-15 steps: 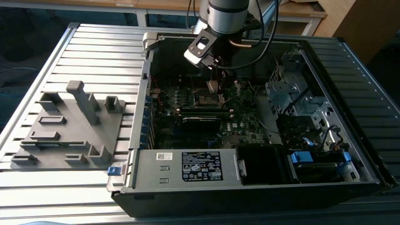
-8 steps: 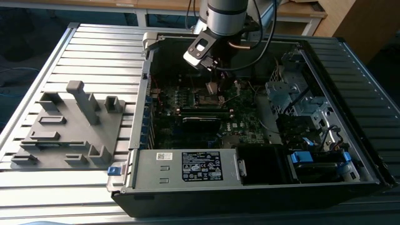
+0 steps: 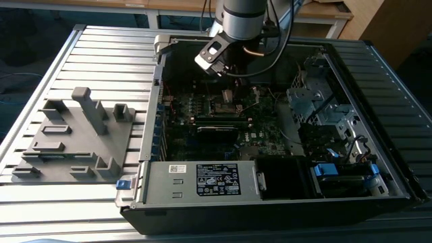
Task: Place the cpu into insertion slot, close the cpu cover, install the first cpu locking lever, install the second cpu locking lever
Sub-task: 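Place the cpu into insertion slot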
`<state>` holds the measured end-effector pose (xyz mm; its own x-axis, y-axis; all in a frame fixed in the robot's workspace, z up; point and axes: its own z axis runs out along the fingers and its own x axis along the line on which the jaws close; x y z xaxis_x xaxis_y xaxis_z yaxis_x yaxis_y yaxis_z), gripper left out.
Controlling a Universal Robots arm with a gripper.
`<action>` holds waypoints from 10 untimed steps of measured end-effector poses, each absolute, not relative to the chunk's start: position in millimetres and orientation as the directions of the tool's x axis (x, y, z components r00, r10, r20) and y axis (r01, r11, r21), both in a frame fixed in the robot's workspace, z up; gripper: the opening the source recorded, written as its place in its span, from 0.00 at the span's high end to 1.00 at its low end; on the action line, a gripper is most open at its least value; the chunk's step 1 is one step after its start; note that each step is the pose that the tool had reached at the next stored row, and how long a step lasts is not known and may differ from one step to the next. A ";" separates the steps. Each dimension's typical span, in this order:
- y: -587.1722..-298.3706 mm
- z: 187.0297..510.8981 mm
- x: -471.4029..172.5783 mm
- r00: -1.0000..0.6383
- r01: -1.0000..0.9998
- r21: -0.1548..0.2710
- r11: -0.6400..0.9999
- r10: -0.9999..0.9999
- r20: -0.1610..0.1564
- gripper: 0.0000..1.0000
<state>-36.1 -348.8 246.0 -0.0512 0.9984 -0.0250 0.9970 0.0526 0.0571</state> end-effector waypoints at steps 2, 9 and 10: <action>-348.8 245.3 -36.2 -0.016 0.998 0.057 0.018 1.000 -0.025 0.46; -348.5 243.6 -38.8 0.003 0.998 0.057 -0.002 1.000 -0.016 0.46; -348.5 243.1 -39.4 0.003 0.998 0.057 -0.003 1.000 -0.014 0.46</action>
<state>-39.4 -348.5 243.1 0.0034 0.9999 -0.0139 0.9984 -0.0026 0.0571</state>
